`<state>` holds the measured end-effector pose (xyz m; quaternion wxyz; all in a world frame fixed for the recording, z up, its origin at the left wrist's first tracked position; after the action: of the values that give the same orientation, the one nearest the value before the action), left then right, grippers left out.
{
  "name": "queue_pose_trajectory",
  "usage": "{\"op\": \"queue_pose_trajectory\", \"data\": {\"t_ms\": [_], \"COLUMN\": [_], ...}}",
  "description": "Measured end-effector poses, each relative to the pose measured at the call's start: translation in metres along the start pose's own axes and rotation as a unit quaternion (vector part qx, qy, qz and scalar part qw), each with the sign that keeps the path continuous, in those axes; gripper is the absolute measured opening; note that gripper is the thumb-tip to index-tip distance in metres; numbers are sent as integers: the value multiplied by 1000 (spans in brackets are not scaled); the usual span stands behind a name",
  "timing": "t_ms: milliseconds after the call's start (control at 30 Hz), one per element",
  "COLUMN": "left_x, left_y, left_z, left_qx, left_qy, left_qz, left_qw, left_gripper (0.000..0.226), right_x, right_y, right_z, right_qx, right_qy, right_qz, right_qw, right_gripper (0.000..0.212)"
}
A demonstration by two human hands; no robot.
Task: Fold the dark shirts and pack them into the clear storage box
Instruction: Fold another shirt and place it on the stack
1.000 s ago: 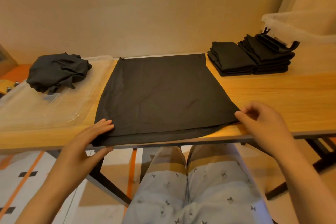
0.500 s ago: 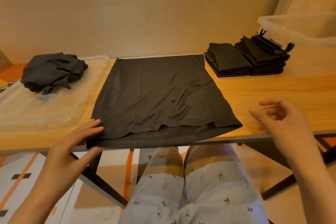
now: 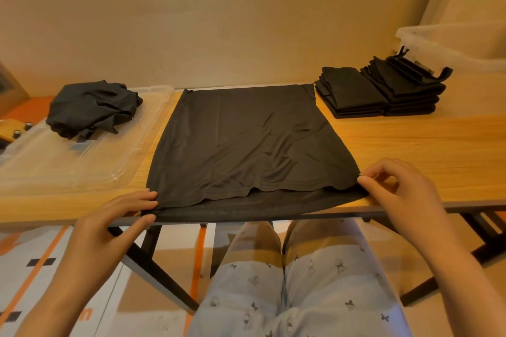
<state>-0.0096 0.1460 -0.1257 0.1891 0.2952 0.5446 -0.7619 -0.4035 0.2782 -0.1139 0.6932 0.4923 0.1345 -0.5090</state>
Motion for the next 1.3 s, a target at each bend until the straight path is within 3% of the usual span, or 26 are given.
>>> {"op": "queue_pose_trajectory", "data": {"t_ms": [100,167,400,567,633,767,867,1167,1300], "left_x": [-9,-11,-4,2,5,7,5,1,3], "left_y": [0,-2,1,6,6,1,-3,-7,1], "left_z": [-1,-3,-9,-8,-7,-7,-7,-6,-1], "left_qx": [-5,-5,14,24,45,80,99,102,75], "left_qy": [-48,-71,-58,-24,-23,-21,-11,-36,-11], "left_qz": [-15,-12,2,80,106,127,104,74,71], "left_qw": [999,997,998,996,993,988,990,991,995], "left_gripper": [25,28,27,60,61,56,44,25,44], "right_x": [-24,-32,-16,-10,-7,-4,-2,-13,-17], "right_y": [2,-3,-21,-19,-18,-8,-5,-13,-8], "right_z": [-5,-11,-27,-24,-22,-19,-14,-14,-18], "right_qx": [29,42,58,-9,-10,-79,-128,-57,-54], "right_qy": [-130,-173,-96,-11,2,5,15,-61,-99], "right_qz": [68,67,-2,-72,-82,-105,-128,-103,-80], "right_qw": [989,982,994,997,997,991,983,991,990], "right_gripper": [4,5,10,29,36,44,35,29,33]}}
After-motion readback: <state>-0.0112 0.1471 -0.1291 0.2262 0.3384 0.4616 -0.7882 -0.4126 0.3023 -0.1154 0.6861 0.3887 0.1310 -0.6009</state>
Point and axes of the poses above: each hand's wrist, its own z-axis towards the middle knuckle, its own x-axis out of the palm, y = z × x, the point moved 5 cm from there along z, towards the middle knuckle, and after that the axes turned 12 degrees about -x, right-handed, at the moved point
